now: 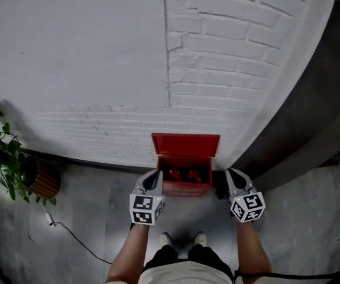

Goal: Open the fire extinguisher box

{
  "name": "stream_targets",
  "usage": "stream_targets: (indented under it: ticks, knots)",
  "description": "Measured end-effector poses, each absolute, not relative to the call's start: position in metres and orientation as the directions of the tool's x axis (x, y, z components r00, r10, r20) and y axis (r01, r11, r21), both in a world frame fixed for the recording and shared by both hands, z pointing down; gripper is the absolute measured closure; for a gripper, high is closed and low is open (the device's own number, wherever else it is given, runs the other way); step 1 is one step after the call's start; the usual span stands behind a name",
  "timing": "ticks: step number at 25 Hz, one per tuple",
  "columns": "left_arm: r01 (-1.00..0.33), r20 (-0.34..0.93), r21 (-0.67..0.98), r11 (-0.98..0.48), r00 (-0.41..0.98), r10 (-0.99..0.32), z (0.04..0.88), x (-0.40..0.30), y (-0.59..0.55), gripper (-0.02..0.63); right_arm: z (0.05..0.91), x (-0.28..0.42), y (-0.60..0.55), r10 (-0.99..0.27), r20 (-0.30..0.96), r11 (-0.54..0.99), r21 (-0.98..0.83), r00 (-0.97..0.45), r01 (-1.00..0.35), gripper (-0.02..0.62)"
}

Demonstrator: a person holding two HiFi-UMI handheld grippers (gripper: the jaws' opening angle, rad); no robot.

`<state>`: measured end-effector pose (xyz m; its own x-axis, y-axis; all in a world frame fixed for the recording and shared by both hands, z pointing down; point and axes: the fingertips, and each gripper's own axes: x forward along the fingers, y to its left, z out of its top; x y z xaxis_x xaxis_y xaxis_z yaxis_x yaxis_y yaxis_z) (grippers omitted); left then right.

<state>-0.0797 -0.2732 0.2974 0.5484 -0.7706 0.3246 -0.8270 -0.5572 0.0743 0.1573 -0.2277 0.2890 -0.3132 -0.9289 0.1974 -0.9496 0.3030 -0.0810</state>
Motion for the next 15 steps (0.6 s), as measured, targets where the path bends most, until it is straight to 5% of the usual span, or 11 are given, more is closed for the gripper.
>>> stream_targets:
  ticks: [15]
  knots:
    - [-0.825, 0.282, 0.030, -0.565, 0.549, -0.787, 0.246, -0.077, -0.267, 0.601, 0.250, 0.159, -0.219, -0.932, 0.190, 0.303, -0.059, -0.309, -0.951, 0.589]
